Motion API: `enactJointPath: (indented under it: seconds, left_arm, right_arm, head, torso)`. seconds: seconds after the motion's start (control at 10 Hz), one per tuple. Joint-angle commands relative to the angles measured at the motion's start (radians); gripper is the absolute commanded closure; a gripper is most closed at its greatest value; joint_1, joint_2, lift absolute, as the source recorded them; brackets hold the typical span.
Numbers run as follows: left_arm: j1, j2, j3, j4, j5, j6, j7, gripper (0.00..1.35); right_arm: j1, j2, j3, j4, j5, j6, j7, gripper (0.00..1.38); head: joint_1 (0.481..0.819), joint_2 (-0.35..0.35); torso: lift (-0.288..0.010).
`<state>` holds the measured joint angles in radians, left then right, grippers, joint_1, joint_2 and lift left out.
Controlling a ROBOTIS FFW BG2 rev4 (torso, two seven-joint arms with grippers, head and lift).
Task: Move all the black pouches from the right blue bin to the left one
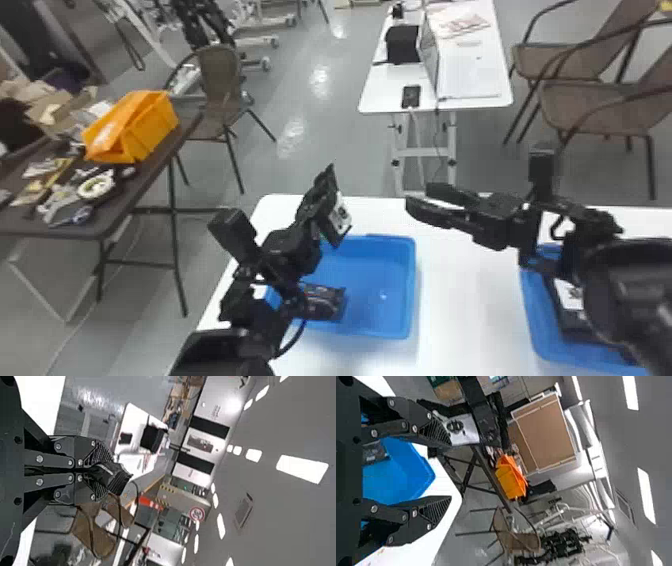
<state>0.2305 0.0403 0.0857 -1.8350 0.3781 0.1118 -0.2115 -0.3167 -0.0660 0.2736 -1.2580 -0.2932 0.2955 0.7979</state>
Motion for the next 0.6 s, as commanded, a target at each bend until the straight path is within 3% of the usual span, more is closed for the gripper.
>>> enactJointPath:
  seconds: [0.0, 0.3, 0.5]
  left_arm:
    - [0.033, -0.005, 0.019, 0.036, -0.059, -0.03, 0.004, 1.22]
    - [0.043, 0.0, 0.003, 0.177, -0.102, -0.099, 0.0, 1.22]
    - [0.021, 0.027, -0.03, 0.267, -0.085, -0.173, -0.019, 1.18]
  right_arm:
    - [0.1, 0.006, -0.117, -0.1, 0.069, -0.003, -0.029, 0.29]
    - [0.185, 0.015, -0.237, -0.15, 0.085, 0.002, -0.032, 0.35]
    - [0.192, 0.014, -0.244, -0.152, 0.083, 0.002, -0.032, 0.35]
  head:
    - [0.695, 0.265]
    - [0.695, 0.206]
    - [0.695, 0.183]
  torso:
    - [0.0]
    - [0.0]
    - [0.0]
